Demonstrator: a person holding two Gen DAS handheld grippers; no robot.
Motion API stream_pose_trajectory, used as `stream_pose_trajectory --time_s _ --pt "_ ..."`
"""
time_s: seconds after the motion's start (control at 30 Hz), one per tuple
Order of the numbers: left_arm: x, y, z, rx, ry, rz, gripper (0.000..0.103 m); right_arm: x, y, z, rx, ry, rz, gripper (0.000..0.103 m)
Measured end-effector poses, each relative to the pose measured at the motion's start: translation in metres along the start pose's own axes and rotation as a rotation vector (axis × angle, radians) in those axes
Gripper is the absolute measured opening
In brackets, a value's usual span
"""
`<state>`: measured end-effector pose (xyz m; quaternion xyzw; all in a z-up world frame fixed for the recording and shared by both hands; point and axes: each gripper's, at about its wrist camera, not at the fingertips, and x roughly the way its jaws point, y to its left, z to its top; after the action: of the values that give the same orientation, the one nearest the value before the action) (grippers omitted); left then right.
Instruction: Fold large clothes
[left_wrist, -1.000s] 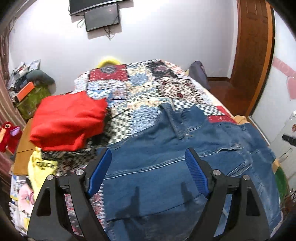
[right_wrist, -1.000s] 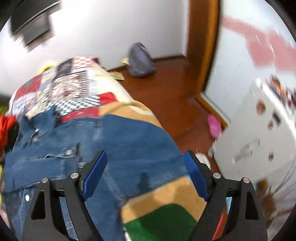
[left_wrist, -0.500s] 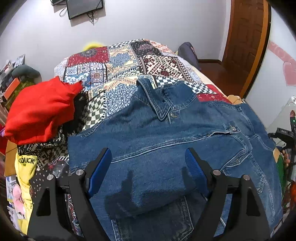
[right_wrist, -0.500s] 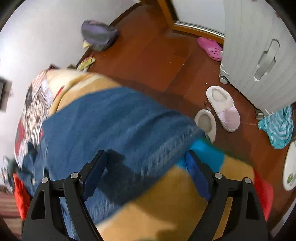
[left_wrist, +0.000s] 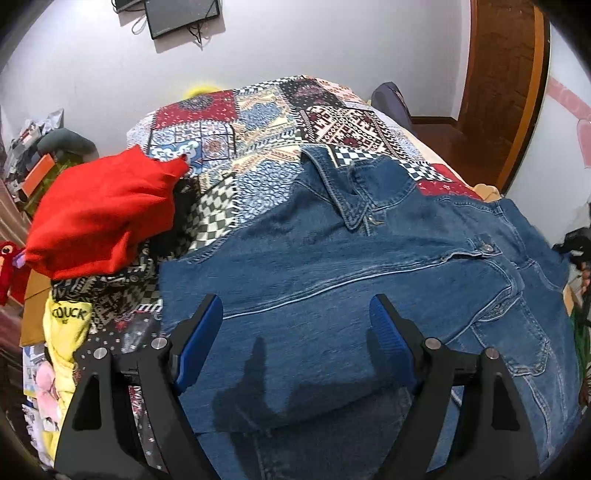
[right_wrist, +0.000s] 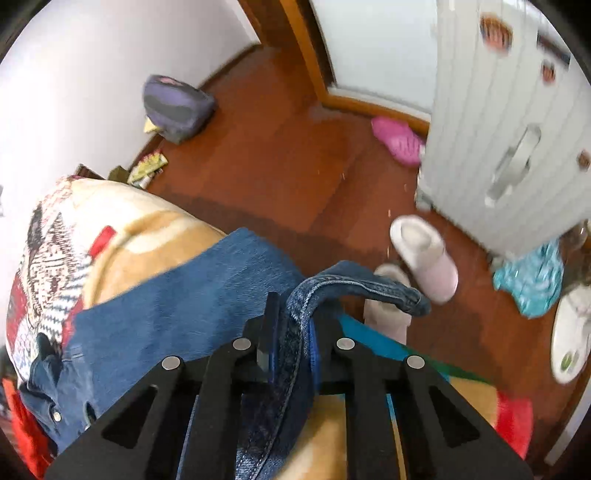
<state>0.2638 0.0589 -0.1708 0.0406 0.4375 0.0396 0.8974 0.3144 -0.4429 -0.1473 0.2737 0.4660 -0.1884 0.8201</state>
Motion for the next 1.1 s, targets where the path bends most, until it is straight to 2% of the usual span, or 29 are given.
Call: stream_pose_trajectory --time_s 0.07,0.17,0.33,0.43,0.53,0.7,0.8,0.9,0.97,1.07,1.1 --pt "-0.005 0.005 -0.001 -0.004 -0.010 0.004 0.081 -0.029 0.017 0.004 -0.049 -0.071 0.033 0.011" --pt "-0.013 0.011 -0.003 -0.013 -0.025 0.009 0.081 -0.079 0.056 0.005 -0.147 -0.162 0.132 0.011" --pt "-0.025 0.020 -0.007 -0.034 -0.050 0.015 0.081 -0.135 0.127 -0.024 -0.321 -0.217 0.302 0.010" --pt "-0.031 0.026 -0.011 -0.047 -0.055 0.008 0.081 -0.137 0.158 -0.058 -0.397 -0.178 0.388 0.010" --pt "-0.034 0.029 -0.017 -0.048 -0.050 0.013 0.081 -0.118 0.184 -0.096 -0.473 -0.073 0.438 0.010" --pt "-0.038 0.037 -0.027 -0.054 -0.040 0.010 0.081 -0.067 0.205 -0.158 -0.620 0.106 0.398 0.010" --pt "-0.037 0.040 -0.031 -0.062 -0.030 0.006 0.081 -0.056 0.198 -0.174 -0.641 0.202 0.395 0.010" --pt "-0.034 0.042 -0.036 -0.067 -0.016 0.001 0.081 -0.061 0.189 -0.178 -0.659 0.224 0.363 0.010" --pt "-0.032 0.041 -0.037 -0.067 -0.011 0.000 0.081 -0.073 0.183 -0.169 -0.659 0.216 0.374 0.012" --pt "-0.029 0.039 -0.036 -0.069 -0.006 -0.006 0.081 -0.092 0.174 -0.141 -0.613 0.174 0.429 0.031" --pt "-0.028 0.039 -0.036 -0.071 -0.005 -0.009 0.081 -0.097 0.170 -0.130 -0.588 0.153 0.440 0.043"
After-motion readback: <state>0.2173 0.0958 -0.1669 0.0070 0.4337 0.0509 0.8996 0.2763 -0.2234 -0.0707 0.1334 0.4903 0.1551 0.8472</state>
